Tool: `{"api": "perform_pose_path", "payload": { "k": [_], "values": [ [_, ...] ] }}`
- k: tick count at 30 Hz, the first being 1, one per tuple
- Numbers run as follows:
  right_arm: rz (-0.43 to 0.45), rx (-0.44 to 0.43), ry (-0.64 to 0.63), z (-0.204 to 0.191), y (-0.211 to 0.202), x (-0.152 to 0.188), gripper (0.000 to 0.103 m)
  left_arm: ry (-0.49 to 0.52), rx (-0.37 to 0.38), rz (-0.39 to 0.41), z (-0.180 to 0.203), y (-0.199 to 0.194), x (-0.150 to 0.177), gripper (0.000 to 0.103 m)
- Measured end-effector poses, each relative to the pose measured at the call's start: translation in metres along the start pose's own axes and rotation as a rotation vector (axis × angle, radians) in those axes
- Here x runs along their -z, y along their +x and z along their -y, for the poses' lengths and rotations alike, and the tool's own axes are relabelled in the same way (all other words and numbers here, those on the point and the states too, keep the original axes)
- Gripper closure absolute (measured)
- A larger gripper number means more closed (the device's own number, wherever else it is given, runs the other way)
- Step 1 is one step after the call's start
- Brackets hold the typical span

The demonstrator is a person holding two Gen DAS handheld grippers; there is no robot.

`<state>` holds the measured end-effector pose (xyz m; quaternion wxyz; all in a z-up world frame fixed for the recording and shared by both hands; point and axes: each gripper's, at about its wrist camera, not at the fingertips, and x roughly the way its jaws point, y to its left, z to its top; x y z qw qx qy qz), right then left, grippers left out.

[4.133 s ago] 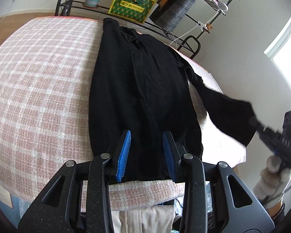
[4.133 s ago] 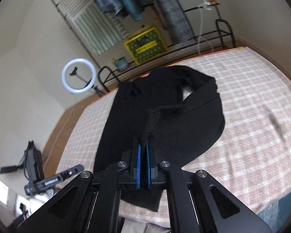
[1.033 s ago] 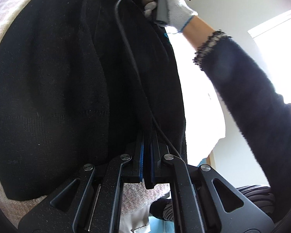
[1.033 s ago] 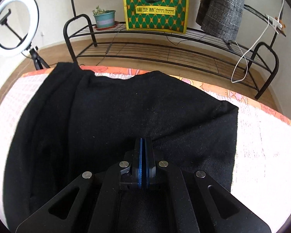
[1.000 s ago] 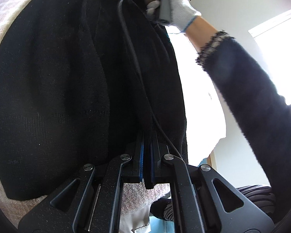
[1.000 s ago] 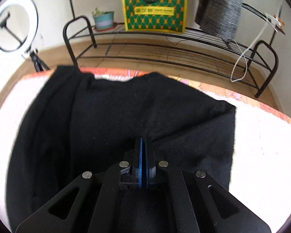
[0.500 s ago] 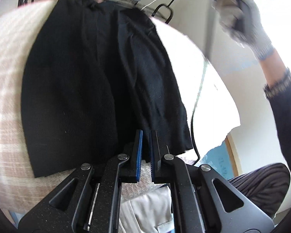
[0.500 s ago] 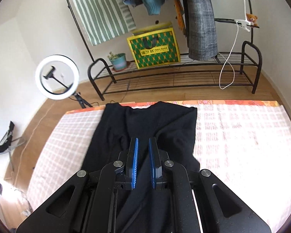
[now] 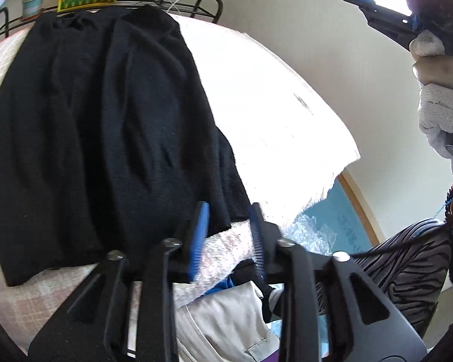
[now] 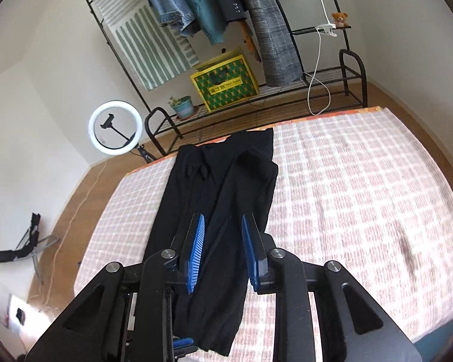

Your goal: Fold large clothes

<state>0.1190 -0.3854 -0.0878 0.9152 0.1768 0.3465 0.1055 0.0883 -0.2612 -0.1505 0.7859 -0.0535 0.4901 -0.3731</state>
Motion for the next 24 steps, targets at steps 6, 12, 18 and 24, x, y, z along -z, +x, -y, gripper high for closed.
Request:
{"api": "perform_pose_path", "payload": {
  "k": [6,12,18,24],
  "values": [
    [-0.002,-0.037,0.134,0.033,-0.005,0.014,0.079,0.111,-0.085,-0.011,0.021,0.012,0.017,0.058],
    [0.012,-0.014,0.18,0.056,-0.007,0.016,0.079,0.135,-0.235,0.015,0.023,0.027,0.014,0.058],
    [-0.028,-0.032,0.156,0.063,0.009,0.022,0.079,0.205,-0.341,0.015,0.019,0.036,0.014,0.063],
    [-0.049,0.009,0.154,0.086,0.041,0.023,0.072,0.007,-0.198,0.052,-0.012,0.021,0.004,0.099]
  ]
}}
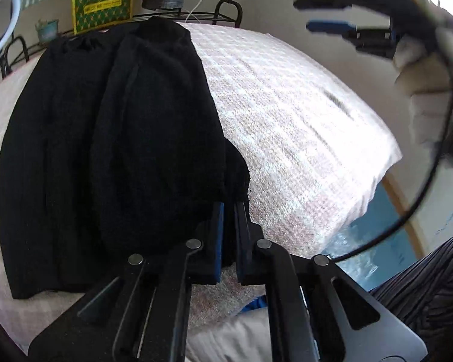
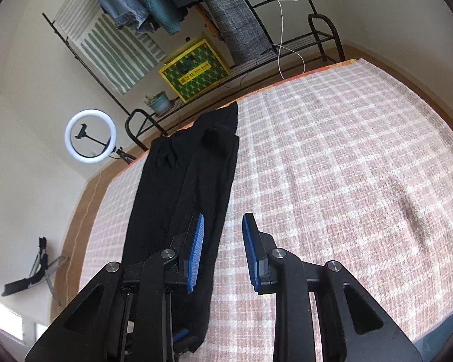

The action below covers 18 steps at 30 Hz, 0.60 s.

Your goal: Fold large clothes

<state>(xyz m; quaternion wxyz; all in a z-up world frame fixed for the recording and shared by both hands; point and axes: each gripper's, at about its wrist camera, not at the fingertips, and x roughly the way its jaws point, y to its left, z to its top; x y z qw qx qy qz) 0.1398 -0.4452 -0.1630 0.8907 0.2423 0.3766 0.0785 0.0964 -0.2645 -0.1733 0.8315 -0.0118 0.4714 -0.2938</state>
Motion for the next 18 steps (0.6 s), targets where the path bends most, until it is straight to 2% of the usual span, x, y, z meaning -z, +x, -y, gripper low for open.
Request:
{"api": "perform_pose_path", "payload": {
  "k": [1,5,7,9,14,18],
  "values": [
    [0.001,0.006,0.012,0.004,0.008,-0.002,0.067,-0.042,0.039,0.014,-0.006,-0.007,-0.003,0.099],
    [-0.025,-0.005,0.065,0.019,0.044,-0.017,0.066,-0.156,0.128,0.082,-0.024,-0.037,-0.008,0.099],
    [-0.062,-0.049,0.102,0.026,0.07,-0.027,0.059,-0.178,0.132,0.099,-0.028,-0.045,-0.012,0.099],
    [-0.086,-0.079,0.14,0.03,0.098,-0.037,0.056,-0.198,0.144,0.099,-0.032,-0.045,-0.012,0.099],
    [-0.144,-0.06,0.122,0.026,0.16,-0.054,0.056,-0.254,0.182,0.099,-0.033,-0.046,-0.007,0.099],
    [-0.118,-0.076,0.142,0.029,0.196,-0.065,0.056,-0.264,0.206,0.093,-0.034,-0.044,-0.005,0.1]
  ]
}}
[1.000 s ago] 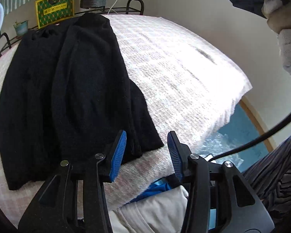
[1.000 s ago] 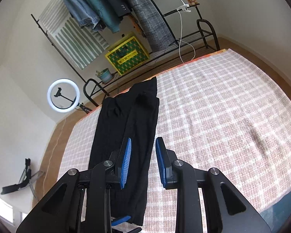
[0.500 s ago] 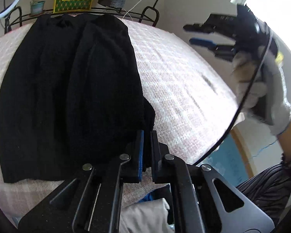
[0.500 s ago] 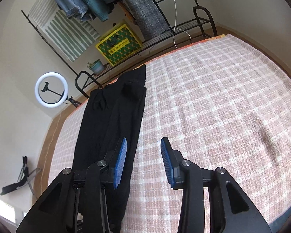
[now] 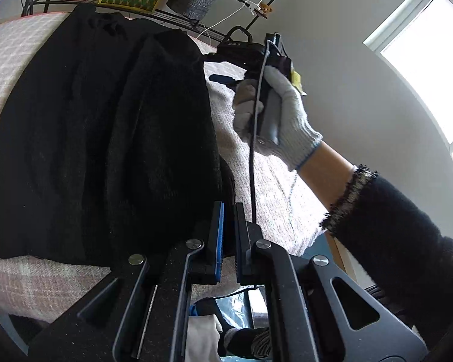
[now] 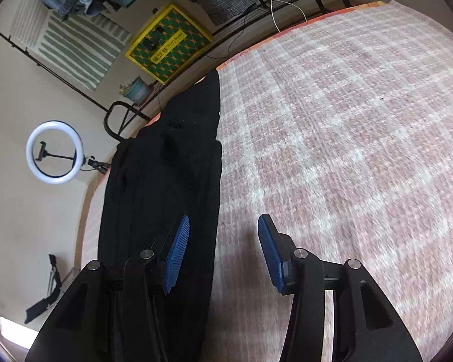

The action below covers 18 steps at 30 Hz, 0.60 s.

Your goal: Fold large clothes

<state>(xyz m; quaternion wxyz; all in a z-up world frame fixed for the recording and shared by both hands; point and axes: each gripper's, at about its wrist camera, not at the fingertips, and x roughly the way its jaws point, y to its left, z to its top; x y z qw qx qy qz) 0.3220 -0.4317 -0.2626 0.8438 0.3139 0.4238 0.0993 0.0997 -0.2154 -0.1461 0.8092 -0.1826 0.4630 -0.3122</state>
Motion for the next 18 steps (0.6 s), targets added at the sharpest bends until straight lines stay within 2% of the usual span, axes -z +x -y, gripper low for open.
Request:
{"api": "perform_pose_path", "payload": {
  "k": [7,11,12,13,14,18],
  "values": [
    [0.052,-0.048,0.056,0.002,0.025,-0.031,0.056,-0.025,0.05,-0.016,-0.005,0.001,0.004,0.1],
    [0.044,0.001,0.03,-0.007,0.04,-0.034,0.056,-0.046,0.078,-0.022,-0.009,0.004,0.006,0.1],
    [0.035,0.011,0.023,-0.01,0.042,-0.036,0.063,-0.051,0.084,-0.021,-0.015,0.004,0.006,0.1],
    [0.004,0.003,0.015,-0.013,0.047,-0.036,0.085,-0.057,0.088,-0.02,-0.019,0.005,0.003,0.1],
    [-0.015,-0.001,0.008,-0.017,0.05,-0.036,0.092,-0.067,0.092,-0.018,-0.022,0.005,0.004,0.1],
    [-0.013,0.088,-0.046,-0.034,0.052,-0.036,0.093,-0.113,0.112,-0.016,-0.037,0.005,0.008,0.1]
  ]
}}
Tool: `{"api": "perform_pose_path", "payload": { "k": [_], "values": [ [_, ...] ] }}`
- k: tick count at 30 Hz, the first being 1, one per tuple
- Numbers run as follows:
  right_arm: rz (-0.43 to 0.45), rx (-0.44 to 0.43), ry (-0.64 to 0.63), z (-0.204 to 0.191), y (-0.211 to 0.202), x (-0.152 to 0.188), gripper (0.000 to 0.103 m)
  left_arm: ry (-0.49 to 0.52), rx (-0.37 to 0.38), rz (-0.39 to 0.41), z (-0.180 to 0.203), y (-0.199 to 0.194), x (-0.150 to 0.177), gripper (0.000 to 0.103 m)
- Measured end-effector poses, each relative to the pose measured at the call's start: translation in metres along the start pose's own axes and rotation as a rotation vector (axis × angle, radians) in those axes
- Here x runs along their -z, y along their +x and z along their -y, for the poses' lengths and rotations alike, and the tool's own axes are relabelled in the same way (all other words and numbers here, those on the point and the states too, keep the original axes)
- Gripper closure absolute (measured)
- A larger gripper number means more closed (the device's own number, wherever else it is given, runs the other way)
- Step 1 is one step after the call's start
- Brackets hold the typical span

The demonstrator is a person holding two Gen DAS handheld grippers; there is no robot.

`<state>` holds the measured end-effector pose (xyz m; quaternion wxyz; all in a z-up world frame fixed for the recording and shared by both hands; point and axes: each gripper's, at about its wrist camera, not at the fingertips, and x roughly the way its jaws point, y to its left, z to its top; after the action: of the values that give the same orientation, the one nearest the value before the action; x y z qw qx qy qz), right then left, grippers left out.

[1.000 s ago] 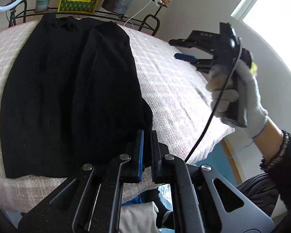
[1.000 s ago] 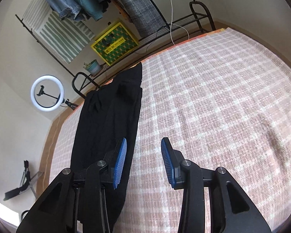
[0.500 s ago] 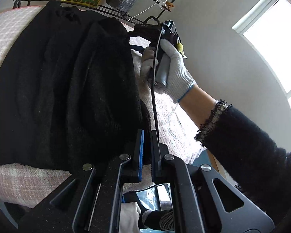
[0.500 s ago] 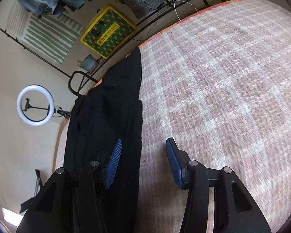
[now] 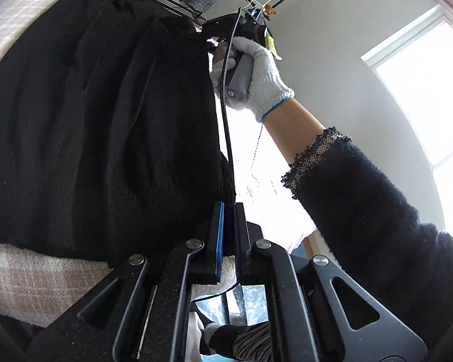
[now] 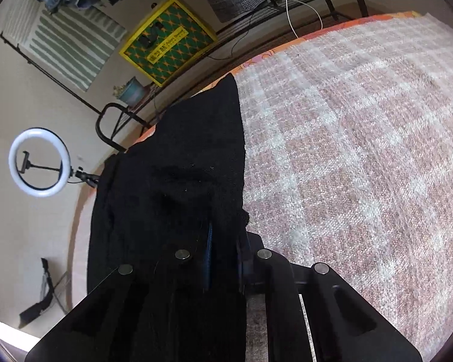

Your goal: Fold large clothes

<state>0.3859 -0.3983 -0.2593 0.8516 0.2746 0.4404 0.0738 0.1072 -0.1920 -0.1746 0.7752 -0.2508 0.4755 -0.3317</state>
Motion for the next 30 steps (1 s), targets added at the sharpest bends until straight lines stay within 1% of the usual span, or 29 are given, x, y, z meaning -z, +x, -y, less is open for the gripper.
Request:
{"api": "perform_pose_path", "payload": {
  "k": [5,7,11,14,18,21,23,25,26,27,28,30],
  "values": [
    [0.025,0.063,-0.03,-0.028,-0.009,-0.003,0.094,-0.03,0.001,0.025,-0.01,-0.01,0.004,0.1],
    [0.043,0.09,-0.066,-0.047,-0.012,-0.003,0.094,-0.047,0.009,0.04,-0.014,-0.016,0.004,0.1],
    [0.082,0.114,-0.127,-0.084,-0.013,0.0,0.094,-0.097,0.022,0.076,-0.025,-0.03,0.007,0.1],
    [0.092,0.149,-0.207,-0.114,-0.002,0.006,0.094,-0.148,0.025,0.112,-0.04,-0.045,0.014,0.1],
    [0.057,0.173,-0.355,-0.164,0.03,0.024,0.094,-0.235,0.015,0.136,-0.065,-0.061,0.027,0.1],
    [0.009,0.211,-0.483,-0.198,0.063,0.046,0.094,-0.262,-0.006,0.127,-0.08,-0.063,0.035,0.103],
    [-0.027,0.275,-0.581,-0.217,0.086,0.062,0.094,-0.273,-0.014,0.122,-0.086,-0.063,0.039,0.103],
    [-0.032,0.324,-0.653,-0.225,0.098,0.074,0.094,-0.272,-0.014,0.122,-0.088,-0.062,0.043,0.103],
    [-0.034,0.33,-0.663,-0.225,0.1,0.075,0.094,-0.269,-0.012,0.122,-0.087,-0.063,0.044,0.103],
    [-0.037,0.327,-0.664,-0.223,0.101,0.074,0.094,-0.266,-0.009,0.125,-0.088,-0.063,0.044,0.103],
    [-0.043,0.311,-0.66,-0.221,0.1,0.072,0.091,-0.263,-0.008,0.124,-0.087,-0.063,0.045,0.103],
    [-0.061,0.267,-0.662,-0.216,0.095,0.068,0.088,-0.264,-0.002,0.118,-0.088,-0.063,0.044,0.103]
  ]
}}
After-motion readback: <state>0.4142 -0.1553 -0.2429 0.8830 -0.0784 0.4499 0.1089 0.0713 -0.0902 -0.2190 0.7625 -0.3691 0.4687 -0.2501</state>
